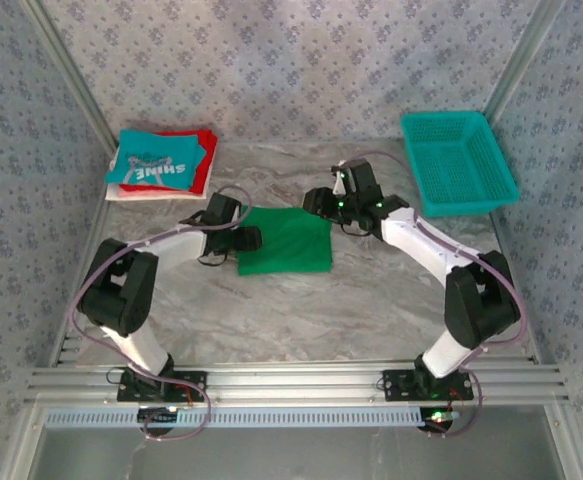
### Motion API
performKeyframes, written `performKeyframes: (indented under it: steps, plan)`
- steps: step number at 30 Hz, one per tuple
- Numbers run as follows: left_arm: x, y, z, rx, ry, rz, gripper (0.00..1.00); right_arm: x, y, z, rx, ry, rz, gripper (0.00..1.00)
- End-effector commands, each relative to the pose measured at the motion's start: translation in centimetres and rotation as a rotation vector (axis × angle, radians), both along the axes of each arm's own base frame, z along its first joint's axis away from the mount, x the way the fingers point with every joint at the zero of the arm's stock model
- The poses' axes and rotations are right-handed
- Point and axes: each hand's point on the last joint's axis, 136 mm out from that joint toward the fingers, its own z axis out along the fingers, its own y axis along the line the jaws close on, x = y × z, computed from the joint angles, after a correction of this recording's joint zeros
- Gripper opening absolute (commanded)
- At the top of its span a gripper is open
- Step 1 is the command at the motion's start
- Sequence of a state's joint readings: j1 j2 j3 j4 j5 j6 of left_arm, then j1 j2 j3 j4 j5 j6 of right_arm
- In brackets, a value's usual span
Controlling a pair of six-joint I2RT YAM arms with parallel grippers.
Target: Fold and stack the t-shirts
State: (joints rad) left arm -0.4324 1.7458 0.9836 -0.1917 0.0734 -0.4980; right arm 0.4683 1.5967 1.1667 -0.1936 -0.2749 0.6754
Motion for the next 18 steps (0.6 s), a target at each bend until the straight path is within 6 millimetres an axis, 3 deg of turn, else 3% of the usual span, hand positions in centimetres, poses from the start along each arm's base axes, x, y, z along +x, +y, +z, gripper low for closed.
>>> performKeyframes:
  steps: [1, 6, 9, 18]
  plan:
    - [0.2, -0.4, -0.8, 0.031, 0.017, -0.023, 0.75, -0.4, -1.3, -0.5, -0.029, 0.003, -0.021, 0.49]
    - [-0.1, -1.4, -2.3, 0.030, 0.039, -0.052, 0.65, -0.4, -1.8, -1.3, -0.035, 0.020, -0.039, 0.49]
    - [-0.4, -1.4, -3.0, 0.038, 0.051, -0.058, 0.54, -0.3, -2.1, -1.7, -0.029, 0.032, -0.045, 0.49]
    - [-1.6, 0.9, -3.3, 0.007, 0.048, -0.039, 0.16, -0.5, -4.2, -2.7, -0.041, 0.057, -0.084, 0.49]
